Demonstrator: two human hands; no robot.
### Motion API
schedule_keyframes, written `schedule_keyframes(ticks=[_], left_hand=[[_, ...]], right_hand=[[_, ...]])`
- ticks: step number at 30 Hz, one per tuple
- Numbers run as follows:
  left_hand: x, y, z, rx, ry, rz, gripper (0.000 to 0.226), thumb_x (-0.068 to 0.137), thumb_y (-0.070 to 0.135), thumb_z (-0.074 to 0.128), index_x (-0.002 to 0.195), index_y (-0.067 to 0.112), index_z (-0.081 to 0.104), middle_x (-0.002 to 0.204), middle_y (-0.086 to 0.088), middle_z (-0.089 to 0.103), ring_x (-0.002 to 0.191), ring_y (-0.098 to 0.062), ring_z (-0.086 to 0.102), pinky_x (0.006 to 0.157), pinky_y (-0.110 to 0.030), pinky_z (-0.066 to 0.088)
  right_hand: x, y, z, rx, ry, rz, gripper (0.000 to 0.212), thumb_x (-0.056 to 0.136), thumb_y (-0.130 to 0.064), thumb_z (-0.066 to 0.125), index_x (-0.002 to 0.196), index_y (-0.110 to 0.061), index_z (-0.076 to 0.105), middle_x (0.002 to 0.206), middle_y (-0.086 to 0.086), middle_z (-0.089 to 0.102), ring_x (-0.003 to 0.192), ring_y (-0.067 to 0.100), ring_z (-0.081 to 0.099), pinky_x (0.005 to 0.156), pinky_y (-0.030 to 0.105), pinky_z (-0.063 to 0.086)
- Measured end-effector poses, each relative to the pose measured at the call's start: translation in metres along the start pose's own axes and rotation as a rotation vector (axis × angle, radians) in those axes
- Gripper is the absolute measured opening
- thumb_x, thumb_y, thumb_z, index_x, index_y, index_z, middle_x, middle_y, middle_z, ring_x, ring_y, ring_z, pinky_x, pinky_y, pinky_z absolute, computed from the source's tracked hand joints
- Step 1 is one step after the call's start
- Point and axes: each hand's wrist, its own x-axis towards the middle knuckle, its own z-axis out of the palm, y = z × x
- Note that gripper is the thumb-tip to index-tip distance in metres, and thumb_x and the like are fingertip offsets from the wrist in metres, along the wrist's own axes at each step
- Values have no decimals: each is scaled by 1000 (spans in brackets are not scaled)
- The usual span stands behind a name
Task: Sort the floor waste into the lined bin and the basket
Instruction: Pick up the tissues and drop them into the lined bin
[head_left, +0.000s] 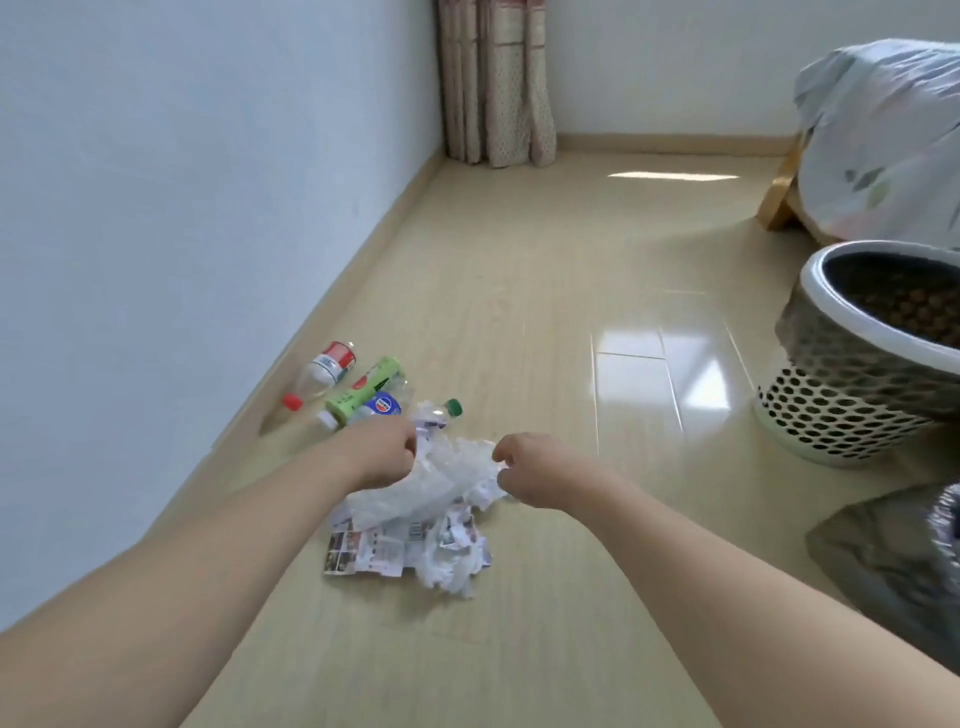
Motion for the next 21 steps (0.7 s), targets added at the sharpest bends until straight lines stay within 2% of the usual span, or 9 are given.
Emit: schedule_keyframes(ticks=[2,5,6,8,10,13,15,18,21], left_hand=[[-4,-50,21,7,-72,-38,23,87,11,44,94,18,65,106,-2,68,95,-20,60,79,-29,50],[-2,-96,46,36,-173,-7,19,85,13,47,93,18,63,104,-4,66,94,-21,60,78,-31,49],[0,-104,53,55,-176,8,19,86,15,47,96,20,62,106,-2,65,95,-20,59,76,-29,48],[-4,-110,71,73,-122,54,24,89,20,46,110,23,57,111,1,61,98,-20,58,72,-28,43],[-14,-112,101,154,-2,189,28,88,26,47,115,23,55,106,3,60,92,-20,60,64,-29,39],[-27,-121,151,214,45,336,44,63,43,63,103,25,63,84,7,57,63,-15,61,44,-25,41],[-20,-123,172,189,63,335,66,47,52,73,107,26,61,86,4,57,60,-15,59,40,-24,42],[-10,-122,178,222,153,368,70,42,41,78,107,23,58,92,-3,56,64,-20,55,46,-26,46],[-1,-125,173,224,204,394,52,42,23,76,92,16,62,88,-5,54,64,-23,54,45,-27,42]], right_hand=[[15,-15,33,24,-43,54,40,89,-12,46,129,-9,54,129,9,56,116,27,56,94,33,48],[26,-23,82,47,-74,120,24,87,-11,47,110,-8,55,103,6,58,90,24,57,71,28,47],[29,-23,95,57,-59,135,24,86,-11,47,110,-9,54,100,5,56,86,23,54,69,29,45],[31,-20,115,79,-5,149,29,86,-11,49,115,-11,52,107,4,56,93,23,54,76,32,46],[32,-18,129,64,50,140,31,88,-14,49,119,-14,49,119,2,52,103,22,53,80,32,45],[40,-18,147,-4,62,134,35,91,-21,48,125,-16,47,128,0,44,108,23,48,83,31,42],[45,-18,155,-40,56,157,37,90,-22,48,127,-17,46,131,-1,42,109,24,45,89,32,40],[53,-20,165,-74,38,217,39,89,-26,45,128,-19,45,133,-3,41,110,26,45,92,33,39],[61,-19,168,-88,77,247,27,96,-28,38,116,-18,52,124,-1,48,101,25,51,79,33,40]])
